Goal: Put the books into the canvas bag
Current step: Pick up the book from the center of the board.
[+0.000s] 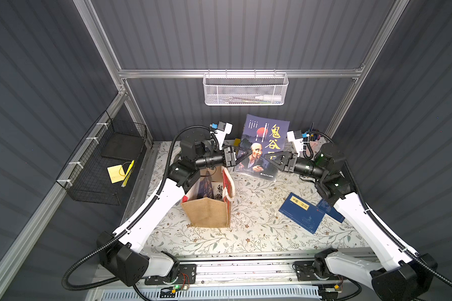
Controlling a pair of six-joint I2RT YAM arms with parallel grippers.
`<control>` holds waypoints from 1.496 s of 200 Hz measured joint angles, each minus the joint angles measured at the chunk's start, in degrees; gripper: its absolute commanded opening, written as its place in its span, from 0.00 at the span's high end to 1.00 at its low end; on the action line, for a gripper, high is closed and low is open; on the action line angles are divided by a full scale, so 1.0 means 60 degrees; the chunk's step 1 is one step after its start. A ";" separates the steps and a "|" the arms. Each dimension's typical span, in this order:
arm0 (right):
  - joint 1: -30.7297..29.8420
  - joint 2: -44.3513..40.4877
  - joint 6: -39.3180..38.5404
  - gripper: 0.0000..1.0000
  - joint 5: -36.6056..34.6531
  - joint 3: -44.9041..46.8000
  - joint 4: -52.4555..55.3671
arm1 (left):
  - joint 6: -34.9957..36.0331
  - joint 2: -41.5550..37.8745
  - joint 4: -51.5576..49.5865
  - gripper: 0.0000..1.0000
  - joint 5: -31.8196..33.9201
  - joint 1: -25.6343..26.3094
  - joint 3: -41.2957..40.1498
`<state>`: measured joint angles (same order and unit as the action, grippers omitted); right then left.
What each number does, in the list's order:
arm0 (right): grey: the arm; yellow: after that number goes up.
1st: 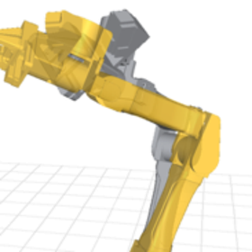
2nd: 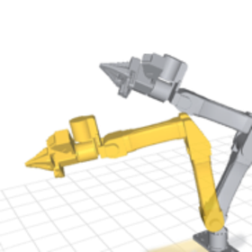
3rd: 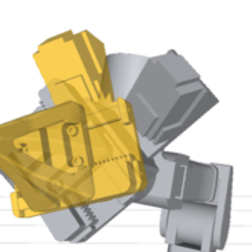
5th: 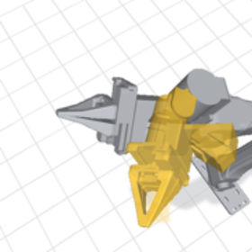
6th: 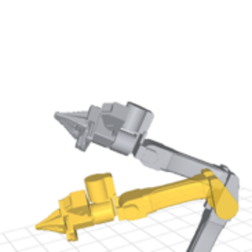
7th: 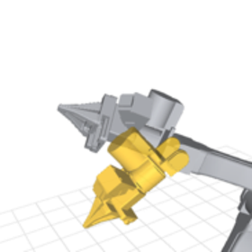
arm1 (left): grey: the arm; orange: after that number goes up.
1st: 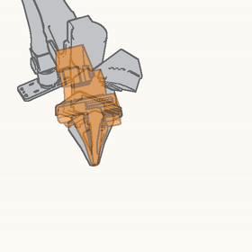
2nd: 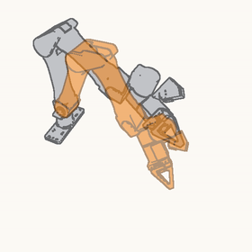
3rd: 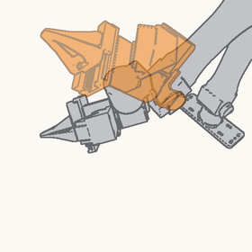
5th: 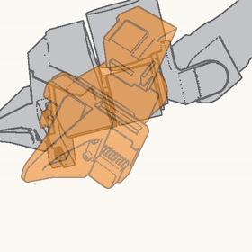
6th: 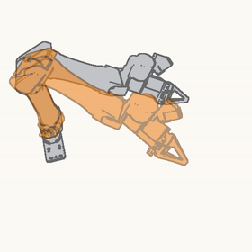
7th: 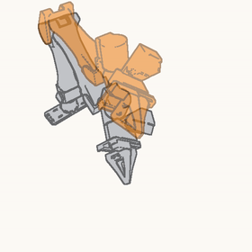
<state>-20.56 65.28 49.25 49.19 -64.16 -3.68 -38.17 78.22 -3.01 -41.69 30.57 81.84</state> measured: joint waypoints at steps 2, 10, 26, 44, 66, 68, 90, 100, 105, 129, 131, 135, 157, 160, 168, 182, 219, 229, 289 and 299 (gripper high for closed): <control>-0.0018 0.0004 -0.0044 0.87 0.0004 -0.0029 0.0058 | -0.0004 0.0000 0.0000 0.50 -0.0036 -0.0033 0.0040; -0.0091 0.0029 -0.0262 0.87 0.0051 -0.0193 0.0321 | -0.0011 0.0004 0.0000 0.51 -0.0142 -0.0164 0.0186; -0.0204 0.0127 -0.0586 0.87 0.0160 -0.0423 0.0608 | -0.0233 0.0022 0.0058 0.61 -0.0474 -0.0444 0.0361; -0.0273 0.0262 -0.0801 0.87 0.0262 -0.0543 0.0769 | -0.0463 0.0113 0.0233 0.76 -0.0867 -0.0656 0.0408; -0.0295 0.0488 -0.0947 0.86 0.0306 -0.0645 0.0882 | -0.0747 0.0324 0.0284 0.88 -0.1133 -0.0827 0.0419; -0.0291 0.0517 -0.0973 0.86 0.0299 -0.0656 0.0907 | -0.0743 0.0339 0.0288 0.89 -0.1144 -0.0841 0.0419; -0.0321 0.0838 -0.1064 0.87 0.0328 -0.0878 0.1053 | -0.0729 0.0386 0.0138 0.87 -0.1177 -0.0958 0.0426; -0.0353 0.1020 -0.1122 0.87 0.0339 -0.1020 0.1137 | -0.0674 0.0386 0.0036 0.85 -0.1188 -0.1013 0.0463; -0.0364 0.1096 -0.1151 0.87 0.0346 -0.1089 0.1184 | -0.0659 0.0386 -0.0022 0.84 -0.1195 -0.1042 0.0495; -0.0463 0.1432 -0.1231 0.87 0.0339 -0.1322 0.1333 | -0.0495 0.0386 -0.0321 0.77 -0.1249 -0.1151 0.0590; -0.0470 0.1457 -0.1239 0.87 0.0342 -0.1333 0.1337 | -0.0484 0.0386 -0.0357 0.76 -0.1253 -0.1158 0.0597; -0.0495 0.1504 -0.1260 0.87 0.0350 -0.1351 0.1337 | -0.0419 0.0386 -0.0412 0.75 -0.1282 -0.1158 0.0601; -0.0685 0.1672 -0.1341 0.87 0.0372 -0.1381 0.1348 | -0.0222 0.0386 -0.0863 0.72 -0.1359 -0.1155 0.0597; -0.0707 0.1694 -0.1351 0.86 0.0375 -0.1384 0.1348 | -0.0193 0.0386 -0.0896 0.72 -0.1362 -0.1155 0.0597; -0.0739 0.1741 -0.1377 0.84 0.0375 -0.1392 0.1355 | -0.0138 0.0386 -0.1016 0.76 -0.1359 -0.1155 0.0597; -0.0780 0.1818 -0.1410 0.75 0.0379 -0.1450 0.1432 | 0.0011 0.0386 -0.1228 0.88 -0.1341 -0.1177 0.0601; -0.1064 0.1931 -0.1672 0.41 -0.0219 -0.1650 0.1840 | 0.0554 0.0310 -0.2000 1.00 -0.1348 -0.1428 0.0688; -0.1224 0.1956 -0.1745 0.38 -0.0554 -0.1650 0.1996 | 0.0852 0.0233 -0.2521 1.00 -0.1209 -0.1512 0.0816; -0.2783 0.2991 -0.2299 0.27 -0.3053 -0.2393 0.3792 | 0.3424 -0.0743 -0.6404 1.00 0.2889 -0.1971 0.2863; -0.3053 0.3304 -0.2364 0.27 -0.3424 -0.2667 0.4135 | 0.3745 -0.1002 -0.6834 1.00 0.3628 -0.1982 0.3024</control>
<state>-38.87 85.10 35.07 28.64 -80.16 21.12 -15.70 72.20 -44.01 -19.92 18.68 99.98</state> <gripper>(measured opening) 0.733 0.153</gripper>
